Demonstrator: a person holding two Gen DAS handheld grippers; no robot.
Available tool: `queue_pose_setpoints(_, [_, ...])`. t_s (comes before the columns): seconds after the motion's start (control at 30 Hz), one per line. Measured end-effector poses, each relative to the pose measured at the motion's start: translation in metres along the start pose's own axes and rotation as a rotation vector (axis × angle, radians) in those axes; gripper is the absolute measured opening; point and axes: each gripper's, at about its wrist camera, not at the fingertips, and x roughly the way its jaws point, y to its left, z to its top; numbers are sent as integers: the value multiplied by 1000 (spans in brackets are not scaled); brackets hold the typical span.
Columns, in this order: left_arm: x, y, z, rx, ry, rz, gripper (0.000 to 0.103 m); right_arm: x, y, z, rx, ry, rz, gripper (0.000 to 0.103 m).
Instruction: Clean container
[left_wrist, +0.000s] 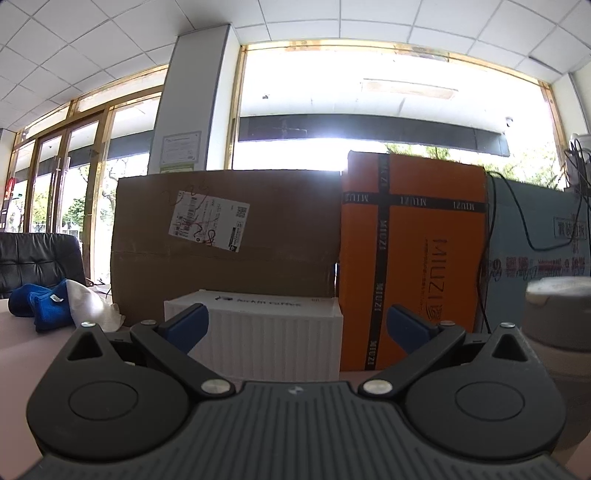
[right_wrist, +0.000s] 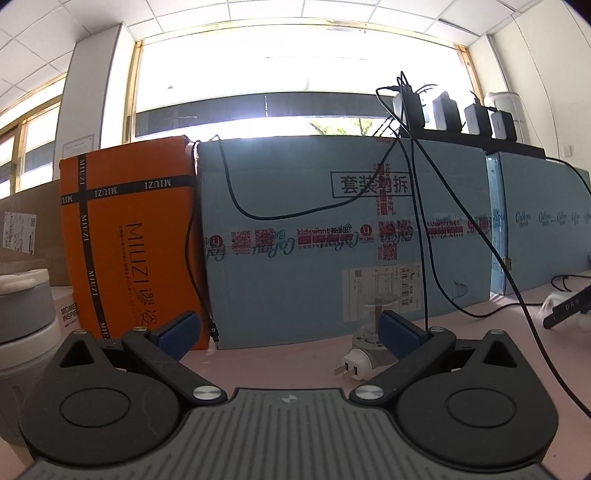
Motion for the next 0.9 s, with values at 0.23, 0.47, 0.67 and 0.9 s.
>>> queue_pose_setpoints(0.23, [-9, 1, 13, -31, -29, -26, 103, -7, 3, 8, 0, -21, 13, 103])
queue_pose_setpoints(0.47, [-21, 0, 22, -60, -37, -119, 103, -17, 12, 22, 3, -26, 43, 103])
queue_pose_setpoints(0.67, [-27, -6, 26, -31, -28, -165, 103, -23, 15, 27, 26, -2, 53, 103])
queue_pose_setpoints(0.9, [-37, -11, 31, 1, -18, -221, 103, -27, 22, 29, 34, 58, 98, 103])
